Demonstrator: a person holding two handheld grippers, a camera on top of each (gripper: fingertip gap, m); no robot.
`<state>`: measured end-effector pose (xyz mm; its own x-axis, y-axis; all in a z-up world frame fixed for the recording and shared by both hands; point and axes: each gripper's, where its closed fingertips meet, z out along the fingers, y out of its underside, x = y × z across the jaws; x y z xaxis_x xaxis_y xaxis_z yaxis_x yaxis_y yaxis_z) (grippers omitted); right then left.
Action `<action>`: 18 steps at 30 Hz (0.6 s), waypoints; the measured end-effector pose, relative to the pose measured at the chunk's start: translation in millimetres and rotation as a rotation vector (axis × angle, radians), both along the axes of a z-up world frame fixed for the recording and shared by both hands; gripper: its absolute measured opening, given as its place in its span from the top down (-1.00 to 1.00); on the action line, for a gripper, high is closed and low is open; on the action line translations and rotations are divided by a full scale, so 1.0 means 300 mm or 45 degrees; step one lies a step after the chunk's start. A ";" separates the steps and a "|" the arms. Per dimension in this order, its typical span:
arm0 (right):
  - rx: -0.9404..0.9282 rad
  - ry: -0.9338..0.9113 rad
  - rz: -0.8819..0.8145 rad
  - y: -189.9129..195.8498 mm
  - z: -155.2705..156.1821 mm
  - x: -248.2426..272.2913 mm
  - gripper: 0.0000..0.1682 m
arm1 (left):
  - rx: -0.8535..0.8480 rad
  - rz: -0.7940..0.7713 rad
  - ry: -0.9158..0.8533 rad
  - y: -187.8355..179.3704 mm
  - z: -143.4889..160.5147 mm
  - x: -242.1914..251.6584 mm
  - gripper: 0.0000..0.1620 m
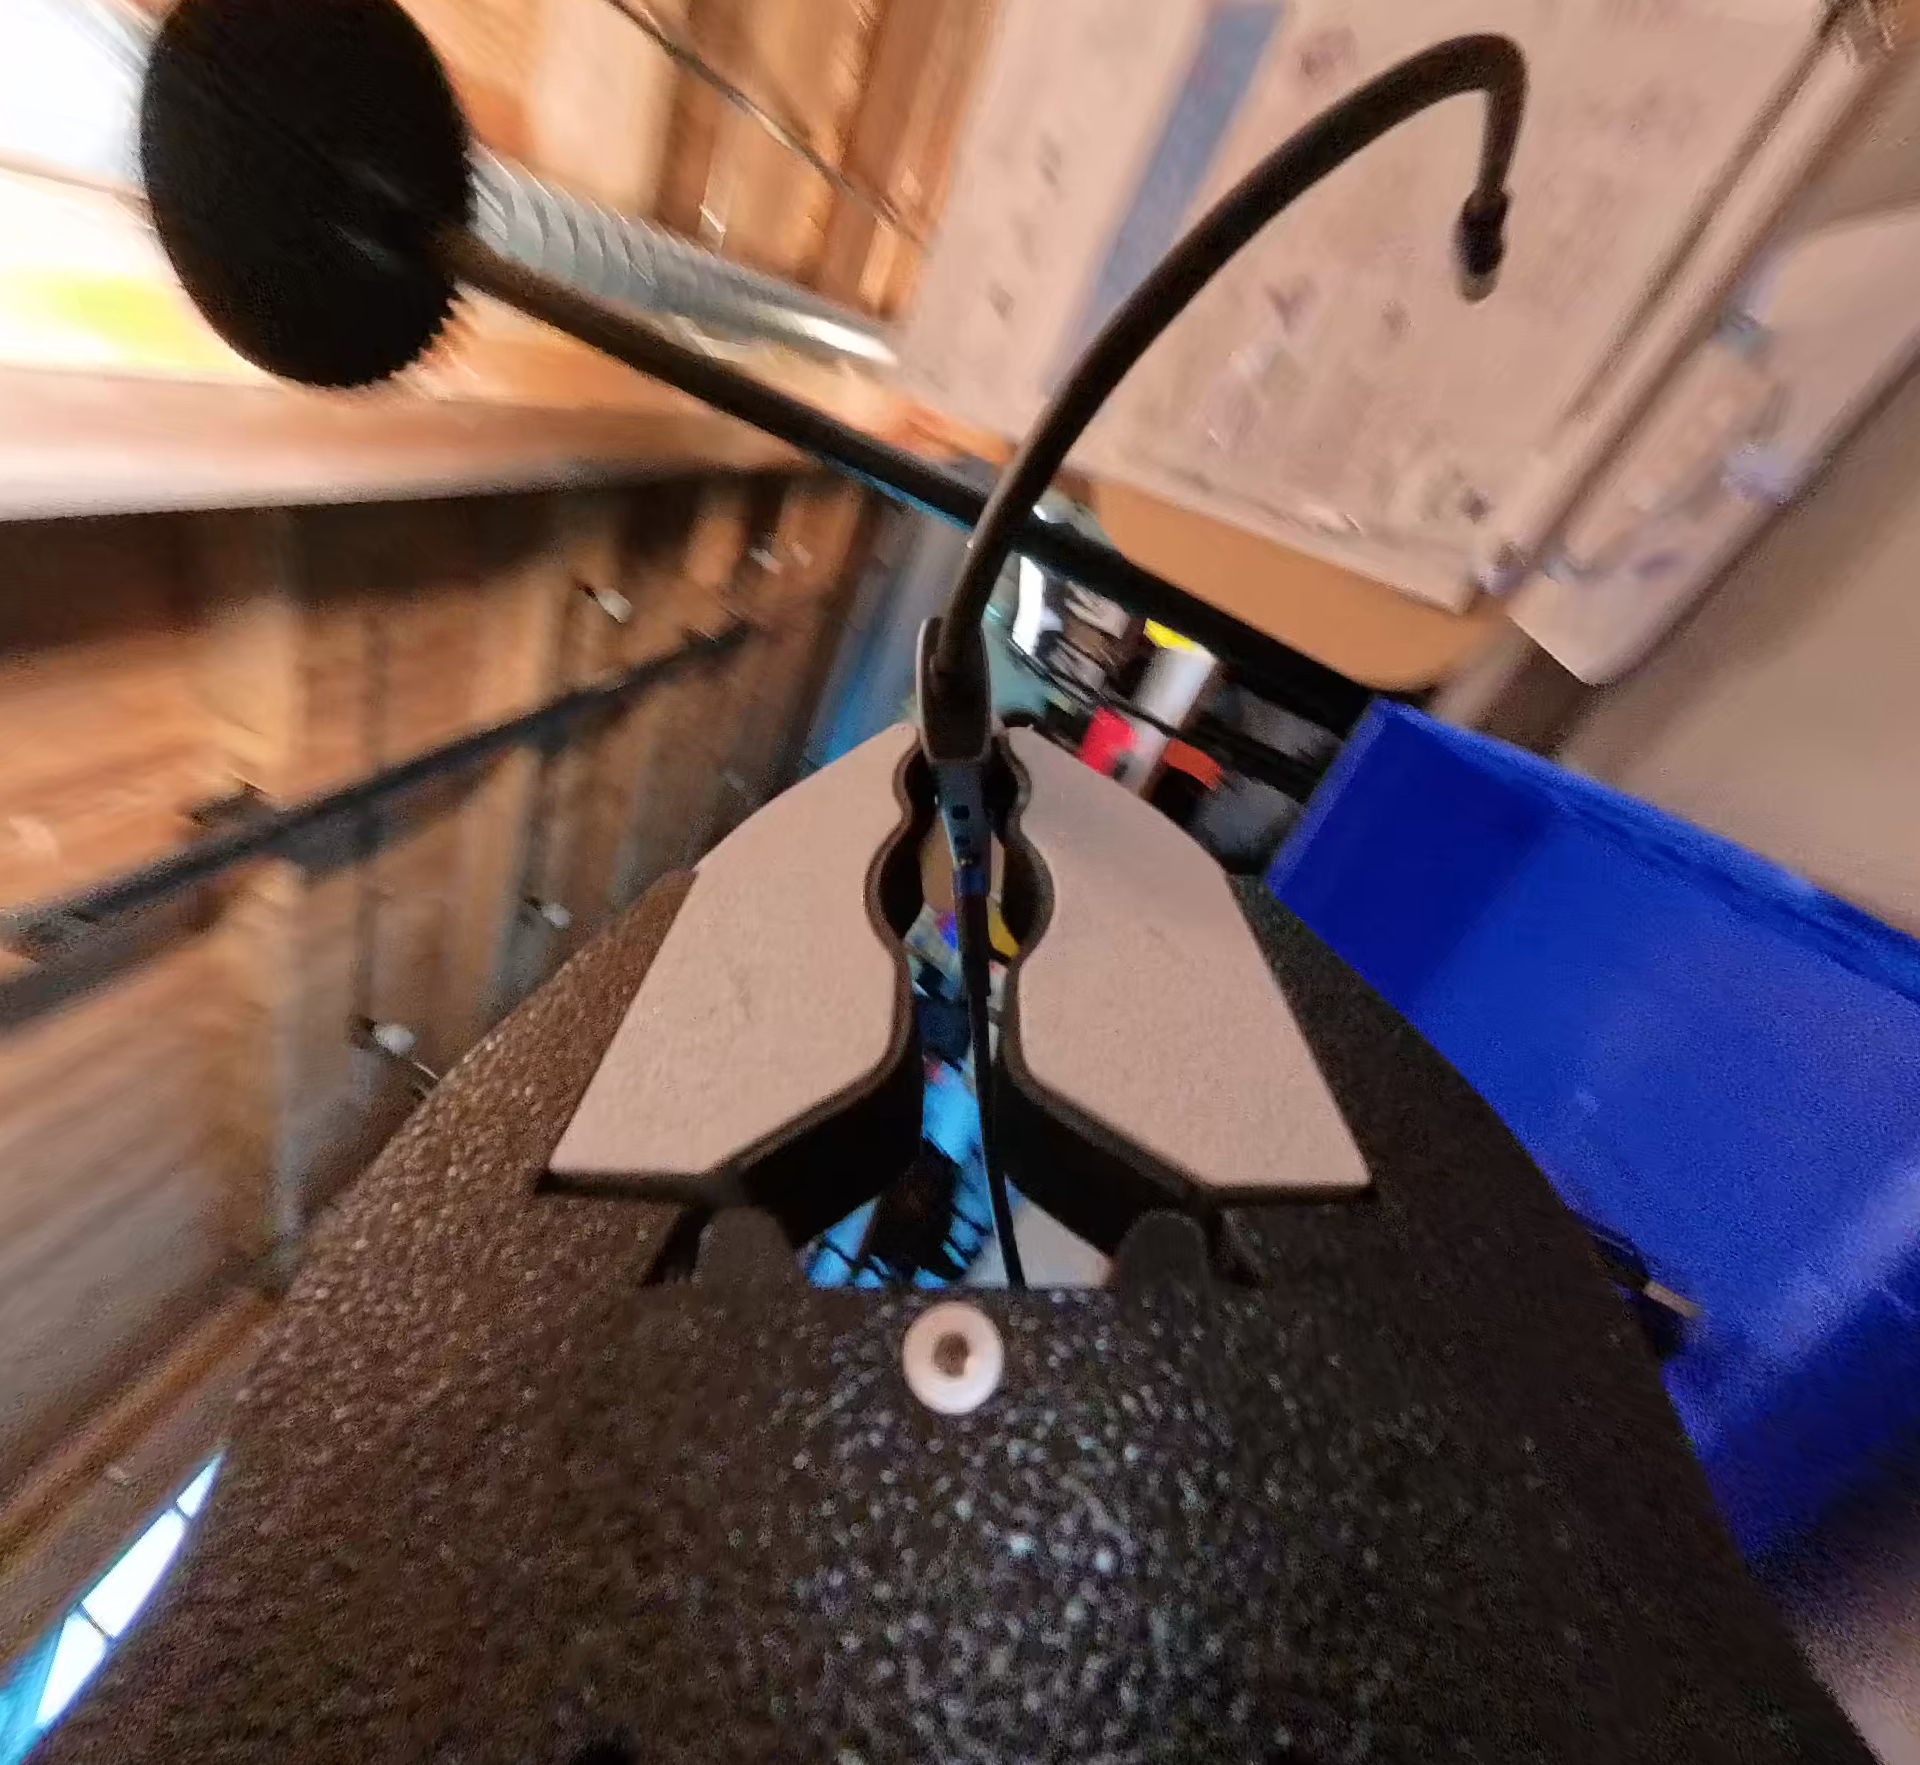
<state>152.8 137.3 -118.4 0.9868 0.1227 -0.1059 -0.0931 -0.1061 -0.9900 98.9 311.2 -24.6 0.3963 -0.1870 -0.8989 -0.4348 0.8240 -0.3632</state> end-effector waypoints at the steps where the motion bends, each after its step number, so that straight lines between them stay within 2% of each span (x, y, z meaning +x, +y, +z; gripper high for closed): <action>1: 0.042 -0.002 0.028 -0.012 0.030 -0.017 0.47 | 0.092 -0.039 -0.044 -0.068 0.078 -0.018 0.88; 3: 0.138 -0.005 0.048 -0.046 0.097 -0.030 0.47 | 0.282 -0.158 -0.115 -0.224 0.213 -0.049 0.88; 5: 0.214 0.002 0.016 -0.091 0.156 -0.011 0.47 | 0.437 -0.280 -0.142 -0.383 0.302 -0.069 0.89; 8: 0.294 0.062 -0.015 -0.163 0.201 0.043 0.47 | 0.567 -0.578 -0.092 -0.621 0.315 -0.071 0.89; 12: 0.346 0.364 0.043 -0.260 0.170 0.126 0.47 | 0.607 -0.950 0.035 -0.852 0.162 -0.059 0.88; 14: 0.380 0.642 0.253 -0.293 0.146 0.113 0.48 | 0.636 -1.051 0.120 -0.926 0.048 -0.041 0.87; 15: 0.409 0.788 0.350 -0.306 0.138 0.106 0.59 | 0.664 -1.085 0.169 -0.958 -0.012 -0.032 0.87; 17: 0.470 0.983 0.541 -0.322 0.128 0.073 0.63 | 0.754 -1.131 0.240 -1.013 -0.121 -0.018 0.87; 18: 0.424 1.044 0.605 -0.313 0.102 0.049 0.70 | 0.805 -1.149 0.276 -1.033 -0.174 -0.014 0.88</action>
<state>167.7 43.3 -87.7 0.4653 0.6318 -0.6199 -0.7797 -0.0390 -0.6249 94.9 1.3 -76.8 0.1697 0.1875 -0.9675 0.4114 0.8786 0.2425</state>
